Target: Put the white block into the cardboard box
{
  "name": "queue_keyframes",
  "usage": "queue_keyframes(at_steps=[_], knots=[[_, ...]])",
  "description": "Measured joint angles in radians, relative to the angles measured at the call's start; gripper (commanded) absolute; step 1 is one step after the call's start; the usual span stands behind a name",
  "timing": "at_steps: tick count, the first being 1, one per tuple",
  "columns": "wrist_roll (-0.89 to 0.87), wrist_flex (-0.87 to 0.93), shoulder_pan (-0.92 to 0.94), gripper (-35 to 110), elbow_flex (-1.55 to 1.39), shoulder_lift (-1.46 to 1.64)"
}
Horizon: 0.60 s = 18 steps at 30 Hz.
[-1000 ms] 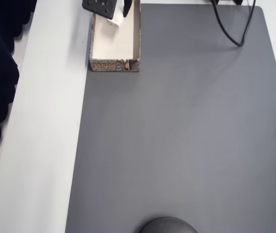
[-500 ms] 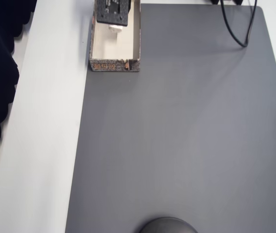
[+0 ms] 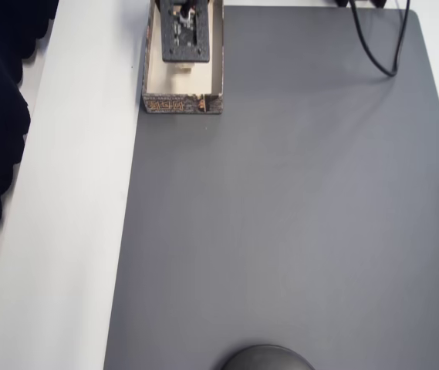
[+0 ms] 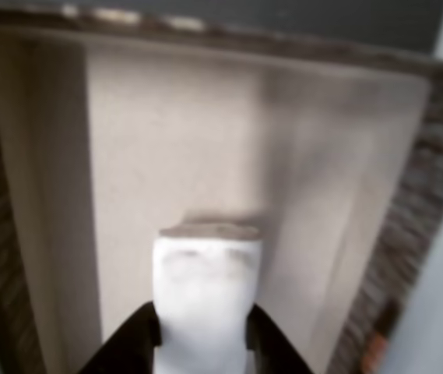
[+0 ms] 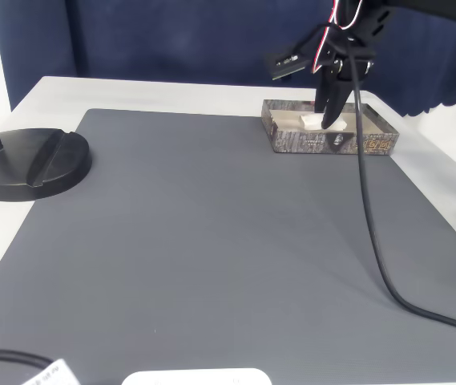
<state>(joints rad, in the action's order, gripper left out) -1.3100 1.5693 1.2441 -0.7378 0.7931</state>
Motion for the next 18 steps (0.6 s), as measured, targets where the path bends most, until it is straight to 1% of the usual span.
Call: queue_keyframes(at_steps=[18], knots=[[0.000, -0.021, -0.014, -2, 0.020, -0.032]])
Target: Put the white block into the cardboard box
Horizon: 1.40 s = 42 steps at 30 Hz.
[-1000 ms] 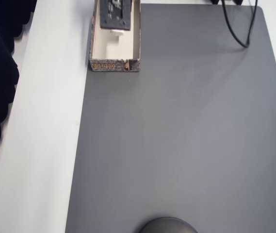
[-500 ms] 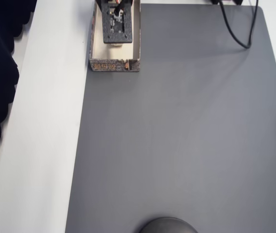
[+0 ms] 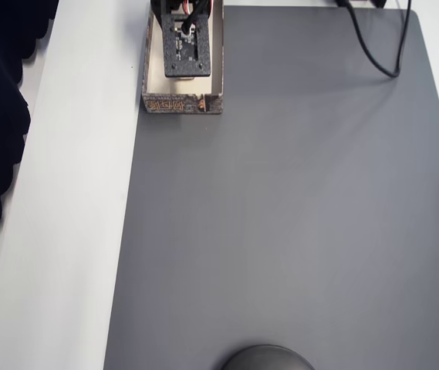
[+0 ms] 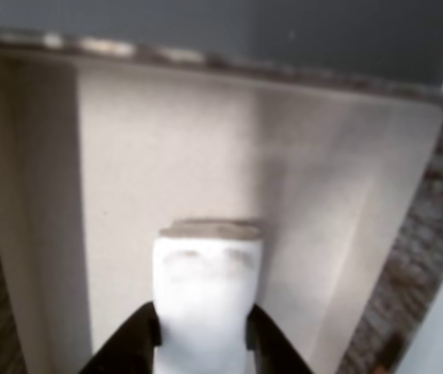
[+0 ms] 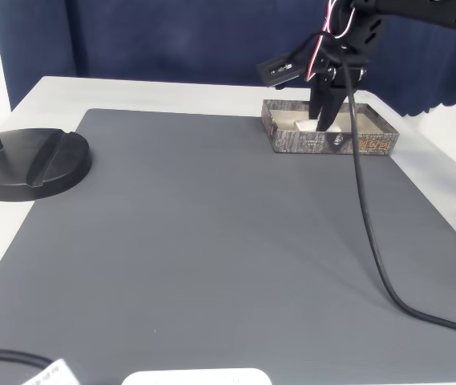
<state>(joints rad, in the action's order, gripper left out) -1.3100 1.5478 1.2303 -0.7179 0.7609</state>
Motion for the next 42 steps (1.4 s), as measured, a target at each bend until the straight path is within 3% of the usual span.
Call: queue_keyframes(at_steps=[9, 20, 29, 42], knots=[[0.000, 0.000, 0.000, -1, 0.000, -0.020], [0.011, -0.006, 0.000, 18, 0.000, -0.020], [0.028, -0.009, 0.000, 26, 0.000, -0.020], [0.029, -0.023, 0.000, 30, 0.000, -0.020]])
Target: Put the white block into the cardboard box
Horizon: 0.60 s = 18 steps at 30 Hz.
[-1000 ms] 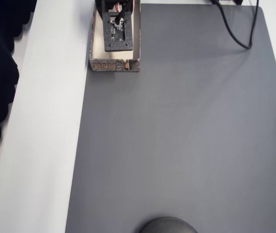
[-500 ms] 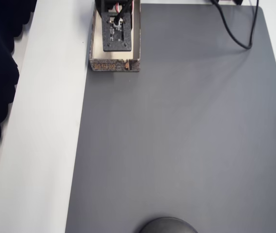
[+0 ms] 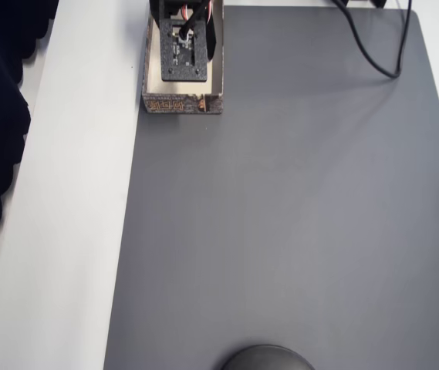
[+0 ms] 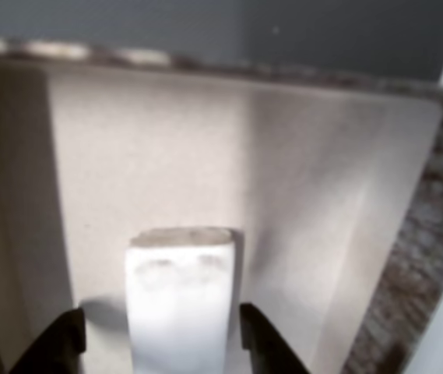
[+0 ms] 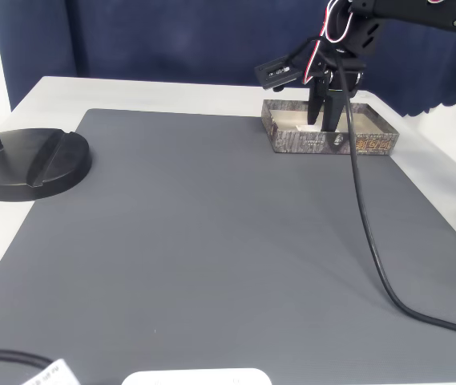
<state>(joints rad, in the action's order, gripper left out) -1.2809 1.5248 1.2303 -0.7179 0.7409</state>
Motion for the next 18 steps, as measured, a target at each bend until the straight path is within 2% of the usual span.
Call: queue_keyframes(at_steps=[18], knots=[[0.000, 0.000, -0.008, 35, 0.060, 0.052]])
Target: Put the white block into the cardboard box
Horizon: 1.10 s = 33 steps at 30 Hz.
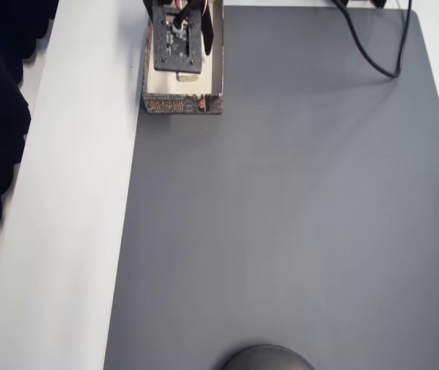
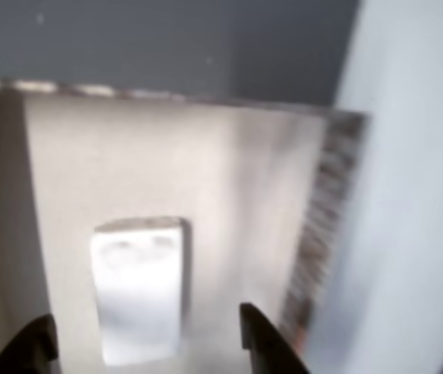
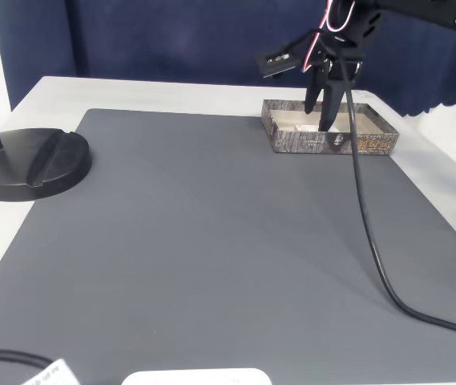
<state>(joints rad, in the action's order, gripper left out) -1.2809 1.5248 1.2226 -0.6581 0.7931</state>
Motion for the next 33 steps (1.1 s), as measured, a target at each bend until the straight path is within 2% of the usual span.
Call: queue_keyframes(at_steps=[10, 20, 26, 33], knots=[[-0.002, 0.000, -0.028, 35, -0.044, 0.209], [0.067, 0.002, -0.094, 30, -0.356, 0.494], [0.184, 0.002, -0.187, 24, -0.617, 0.730], [0.416, 0.002, -0.377, 15, -0.910, 0.989]])
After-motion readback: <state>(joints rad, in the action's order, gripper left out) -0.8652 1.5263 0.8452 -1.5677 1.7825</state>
